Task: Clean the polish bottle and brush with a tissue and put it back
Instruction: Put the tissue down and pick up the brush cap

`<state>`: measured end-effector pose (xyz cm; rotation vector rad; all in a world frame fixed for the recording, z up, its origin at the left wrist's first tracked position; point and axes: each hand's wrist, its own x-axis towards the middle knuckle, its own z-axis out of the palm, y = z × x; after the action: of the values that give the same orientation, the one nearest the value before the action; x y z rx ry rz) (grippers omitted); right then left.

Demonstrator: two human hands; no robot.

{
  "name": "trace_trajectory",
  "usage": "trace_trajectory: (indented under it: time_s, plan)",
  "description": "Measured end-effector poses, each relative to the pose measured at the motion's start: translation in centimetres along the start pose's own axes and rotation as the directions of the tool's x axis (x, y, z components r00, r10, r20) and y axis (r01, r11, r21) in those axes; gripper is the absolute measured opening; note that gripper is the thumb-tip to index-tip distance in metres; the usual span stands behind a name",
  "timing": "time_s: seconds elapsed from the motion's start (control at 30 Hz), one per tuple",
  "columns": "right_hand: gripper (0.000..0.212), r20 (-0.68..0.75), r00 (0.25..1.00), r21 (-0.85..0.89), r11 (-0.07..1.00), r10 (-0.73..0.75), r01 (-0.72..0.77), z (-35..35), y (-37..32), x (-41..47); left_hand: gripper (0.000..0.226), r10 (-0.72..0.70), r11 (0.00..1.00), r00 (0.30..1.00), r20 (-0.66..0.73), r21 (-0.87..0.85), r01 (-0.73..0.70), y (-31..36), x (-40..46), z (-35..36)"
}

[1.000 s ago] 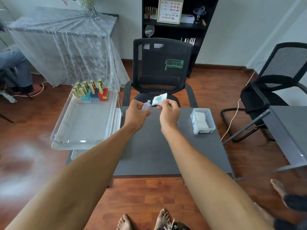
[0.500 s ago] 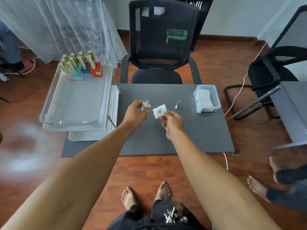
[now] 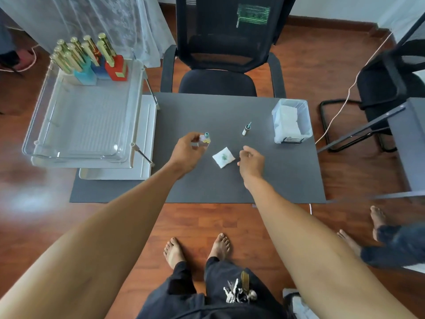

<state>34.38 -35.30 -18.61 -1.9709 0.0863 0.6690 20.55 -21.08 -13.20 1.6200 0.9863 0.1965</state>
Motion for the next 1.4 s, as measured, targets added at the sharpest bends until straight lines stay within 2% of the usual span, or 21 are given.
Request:
trace_trajectory:
  time_s: [0.1, 0.23, 0.37, 0.53, 0.63, 0.73, 0.9, 1.0, 1.1, 1.27, 1.4]
  plan:
    - [0.045, -0.011, 0.999, -0.036, 0.998, -0.042, 0.041, -0.5, -1.1, 2.0, 0.028, -0.005, 1.000, 1.000, -0.002, 0.014, 0.005, 0.2, 0.8, 0.7]
    - [0.052, 0.035, 0.995, -0.049, 0.994, -0.094, 0.095, -0.6, -2.7, 5.1, 0.029, -0.006, 1.000, 1.000, -0.007, 0.015, 0.006, 0.4, 1.7, 1.3]
    - [0.036, 0.062, 0.990, -0.085, 0.988, -0.123, 0.128, 0.1, -3.1, 6.6, 0.029, -0.009, 1.000, 1.000, 0.006, 0.006, 0.009, 0.5, 2.3, 1.6]
    - [0.013, 0.011, 0.984, -0.080, 0.981, -0.176, 0.176, 0.6, -3.2, 6.9, 0.026, -0.017, 1.000, 1.000, 0.015, 0.019, 0.017, 0.6, 2.6, 1.7]
    - [0.012, 0.025, 0.985, -0.070, 0.982, -0.172, 0.173, 0.2, -4.1, 6.1, 0.024, -0.008, 1.000, 1.000, 0.023, 0.030, 0.007, 1.0, 2.5, 1.6]
    - [0.013, 0.103, 0.978, -0.009, 0.983, -0.183, 0.185, -0.4, -6.0, 4.8, 0.026, 0.012, 0.998, 1.000, 0.025, 0.063, -0.013, 2.1, 2.4, 0.8]
    - [0.015, 0.198, 0.916, 0.017, 0.936, -0.348, 0.352, -1.5, -10.5, 1.8, 0.025, 0.061, 0.995, 0.998, -0.004, 0.075, -0.060, 5.1, 2.6, -1.1]
    - [0.026, 0.210, 0.881, 0.048, 0.905, -0.423, 0.423, -2.3, -13.6, 0.1, 0.027, 0.091, 0.993, 0.996, -0.022, 0.075, -0.089, 7.1, 2.5, -2.4]
    - [0.019, 0.189, 0.836, 0.078, 0.857, -0.514, 0.509, -3.0, -17.0, -1.2, 0.028, 0.142, 0.986, 0.989, -0.045, 0.092, -0.137, 8.9, 2.1, -3.7]
    - [0.005, 0.125, 0.813, 0.222, 0.815, -0.568, 0.535, -3.4, -22.2, -3.2, 0.029, 0.216, 0.974, 0.973, -0.078, 0.080, -0.210, 11.0, 1.5, -5.6]
    - [0.008, 0.165, 0.786, 0.285, 0.791, -0.596, 0.541, -3.2, -24.7, -4.6, 0.024, 0.296, 0.952, 0.951, -0.091, 0.110, -0.285, 12.2, 0.9, -6.6]
